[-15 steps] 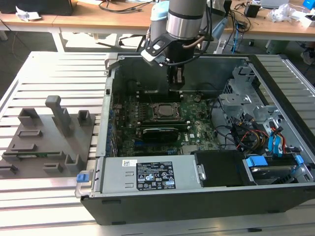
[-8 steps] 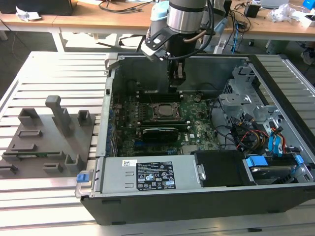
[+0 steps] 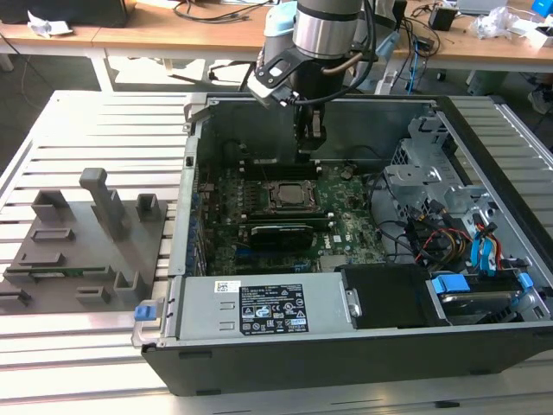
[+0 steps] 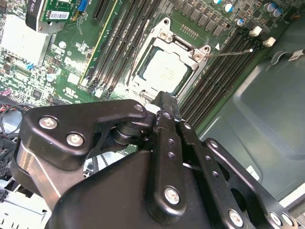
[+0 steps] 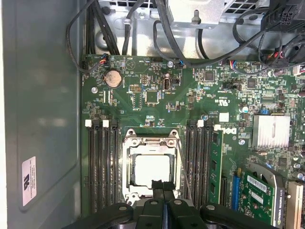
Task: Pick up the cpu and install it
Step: 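Close the cpu cover, then install the first cpu locking lever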
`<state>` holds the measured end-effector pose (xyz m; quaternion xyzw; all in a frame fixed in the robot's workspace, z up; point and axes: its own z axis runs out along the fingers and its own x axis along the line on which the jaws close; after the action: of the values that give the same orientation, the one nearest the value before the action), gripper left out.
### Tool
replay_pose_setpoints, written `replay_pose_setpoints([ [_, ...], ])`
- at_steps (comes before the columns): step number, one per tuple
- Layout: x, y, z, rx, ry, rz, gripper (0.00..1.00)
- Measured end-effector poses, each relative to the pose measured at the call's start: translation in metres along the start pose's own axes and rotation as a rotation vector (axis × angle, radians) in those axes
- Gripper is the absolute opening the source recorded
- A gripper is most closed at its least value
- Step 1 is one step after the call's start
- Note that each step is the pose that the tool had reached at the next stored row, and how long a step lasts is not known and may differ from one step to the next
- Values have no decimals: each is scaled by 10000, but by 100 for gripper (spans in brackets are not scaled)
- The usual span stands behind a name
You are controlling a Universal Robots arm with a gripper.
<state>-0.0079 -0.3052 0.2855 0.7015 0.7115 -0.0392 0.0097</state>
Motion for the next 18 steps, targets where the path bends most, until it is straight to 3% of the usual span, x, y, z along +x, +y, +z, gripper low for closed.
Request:
replay_pose_setpoints([
  [8, 0, 0, -3, -5, -5, -88, 11],
  [18, 0, 0, -3, -112, -69, -1613, 11],
])
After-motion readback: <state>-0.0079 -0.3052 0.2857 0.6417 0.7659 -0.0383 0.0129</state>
